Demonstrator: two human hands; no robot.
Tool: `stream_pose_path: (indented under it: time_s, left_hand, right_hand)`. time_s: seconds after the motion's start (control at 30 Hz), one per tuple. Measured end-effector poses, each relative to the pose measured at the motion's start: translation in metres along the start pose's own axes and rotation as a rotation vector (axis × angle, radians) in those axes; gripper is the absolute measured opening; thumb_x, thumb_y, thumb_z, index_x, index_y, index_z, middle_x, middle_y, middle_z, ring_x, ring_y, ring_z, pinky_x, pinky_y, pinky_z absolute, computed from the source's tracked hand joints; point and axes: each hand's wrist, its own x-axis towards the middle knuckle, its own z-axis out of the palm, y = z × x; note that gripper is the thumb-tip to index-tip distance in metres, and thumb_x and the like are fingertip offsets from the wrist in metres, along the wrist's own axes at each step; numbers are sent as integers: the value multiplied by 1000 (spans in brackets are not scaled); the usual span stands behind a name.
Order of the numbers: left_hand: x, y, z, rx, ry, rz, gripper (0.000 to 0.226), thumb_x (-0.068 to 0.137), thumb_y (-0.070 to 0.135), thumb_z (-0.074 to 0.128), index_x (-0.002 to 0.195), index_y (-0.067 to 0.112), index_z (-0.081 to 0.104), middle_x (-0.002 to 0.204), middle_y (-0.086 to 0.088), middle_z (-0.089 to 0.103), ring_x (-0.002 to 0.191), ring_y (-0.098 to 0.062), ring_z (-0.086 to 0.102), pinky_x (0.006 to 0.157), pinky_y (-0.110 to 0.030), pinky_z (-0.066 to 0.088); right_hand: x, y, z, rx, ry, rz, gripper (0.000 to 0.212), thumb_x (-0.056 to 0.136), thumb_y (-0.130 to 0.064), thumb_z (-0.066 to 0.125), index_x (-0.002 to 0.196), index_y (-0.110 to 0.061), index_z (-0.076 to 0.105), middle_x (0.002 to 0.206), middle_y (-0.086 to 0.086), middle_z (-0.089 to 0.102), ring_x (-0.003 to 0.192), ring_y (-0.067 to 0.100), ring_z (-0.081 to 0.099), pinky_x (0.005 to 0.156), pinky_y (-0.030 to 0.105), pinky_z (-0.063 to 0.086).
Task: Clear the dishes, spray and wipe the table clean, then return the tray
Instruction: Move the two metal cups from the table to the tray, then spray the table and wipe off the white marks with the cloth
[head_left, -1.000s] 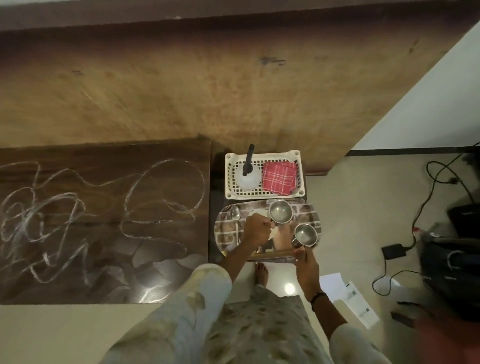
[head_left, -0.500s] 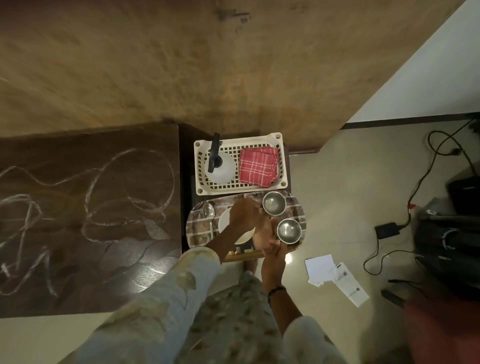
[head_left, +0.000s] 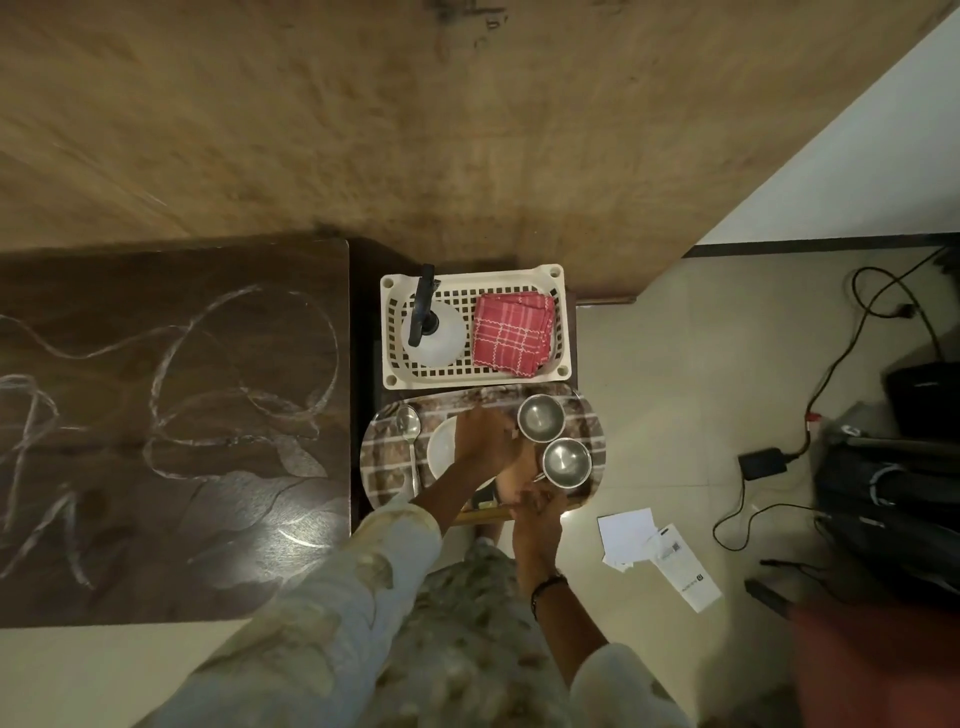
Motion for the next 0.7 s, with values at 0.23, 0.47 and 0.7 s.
stream_pose_path:
  time_s: [0.23, 0.47, 0.7]
  left_hand:
    - [-5, -21, -20, -384, 348, -13, 27, 87, 22, 48, 99, 8, 68, 102, -9, 70, 100, -26, 60, 90, -39, 46]
    - [27, -83, -65, -649, 590, -35, 82, 67, 54, 71, 131, 14, 40, 127, -10, 48, 120, -26, 50, 95, -49, 48]
    - [74, -95, -95, -473, 360, 246, 102, 65, 26, 84, 147, 20, 22, 153, -3, 31, 138, -21, 35, 108, -33, 33]
  right_hand:
    - [-21, -56, -31, -262, 198, -465, 15, 97, -24, 44, 92, -15, 54, 83, 4, 65, 79, 30, 62, 67, 32, 45]
    - [82, -194, 39, -799, -173, -985, 41, 86, -14, 53, 126, -8, 49, 126, 10, 54, 116, 26, 50, 98, 45, 46]
    - [156, -220, 87, -1393, -370, -1046, 71, 79, -26, 70, 139, -9, 37, 144, 12, 41, 133, 29, 35, 111, 42, 25]
